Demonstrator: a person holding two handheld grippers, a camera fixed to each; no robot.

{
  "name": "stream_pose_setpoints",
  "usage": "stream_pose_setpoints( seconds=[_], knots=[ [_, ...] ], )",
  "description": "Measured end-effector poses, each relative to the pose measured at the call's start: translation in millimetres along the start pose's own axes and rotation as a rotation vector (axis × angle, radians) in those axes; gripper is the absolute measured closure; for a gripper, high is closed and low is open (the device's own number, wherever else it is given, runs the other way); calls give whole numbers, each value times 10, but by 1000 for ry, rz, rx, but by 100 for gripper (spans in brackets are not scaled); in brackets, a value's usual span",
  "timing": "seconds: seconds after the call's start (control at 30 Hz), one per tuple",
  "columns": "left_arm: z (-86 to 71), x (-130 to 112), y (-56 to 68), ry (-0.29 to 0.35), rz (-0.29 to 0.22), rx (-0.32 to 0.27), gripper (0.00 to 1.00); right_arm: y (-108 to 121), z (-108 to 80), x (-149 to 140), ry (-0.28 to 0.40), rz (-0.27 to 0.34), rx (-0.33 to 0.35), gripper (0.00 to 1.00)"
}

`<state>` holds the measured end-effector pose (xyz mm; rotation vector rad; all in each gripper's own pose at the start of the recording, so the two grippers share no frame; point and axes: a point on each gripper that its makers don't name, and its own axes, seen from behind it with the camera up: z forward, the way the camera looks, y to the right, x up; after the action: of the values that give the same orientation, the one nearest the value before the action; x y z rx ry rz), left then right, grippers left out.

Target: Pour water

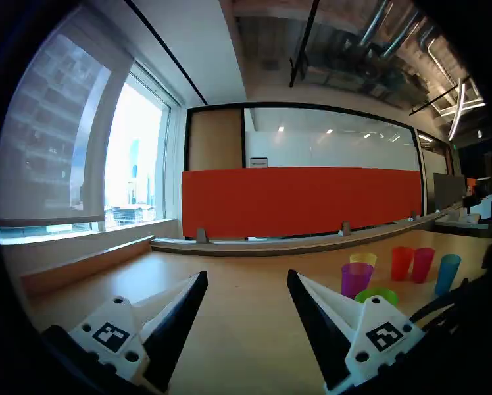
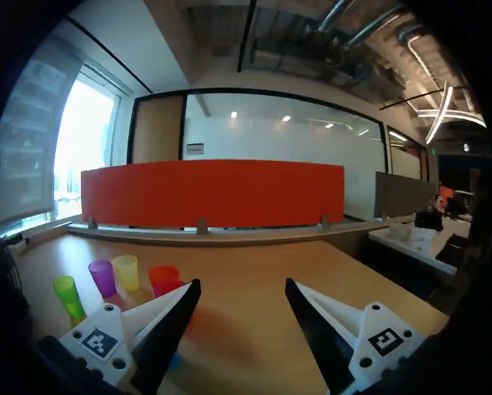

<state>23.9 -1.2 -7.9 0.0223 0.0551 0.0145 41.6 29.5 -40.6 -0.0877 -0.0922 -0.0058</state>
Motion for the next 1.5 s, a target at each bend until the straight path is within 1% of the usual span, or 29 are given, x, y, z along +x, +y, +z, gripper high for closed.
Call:
stream_pose_setpoints(
  seconds=[0.27,0.37,0.57,0.8,1.17,1.5],
  knots=[
    [53,-167,-4,-27,-9,-1,11,-59,-3,49,2,-14,5,0],
    [59,-194,-6,-33,-12,0,11,-62,10,47,-2,-21,5,1],
    [62,-212,-23,-39,-20,-3,11,-93,8,53,0,-28,9,1],
    [68,-241,-45,-51,-18,-1,11,-81,-12,90,1,-31,6,0],
    [58,-234,-36,-52,-16,-4,11,-73,-37,59,3,-40,8,0],
    [63,-243,-39,-54,-15,-2,10,-51,-45,39,3,-37,6,0]
  ],
)
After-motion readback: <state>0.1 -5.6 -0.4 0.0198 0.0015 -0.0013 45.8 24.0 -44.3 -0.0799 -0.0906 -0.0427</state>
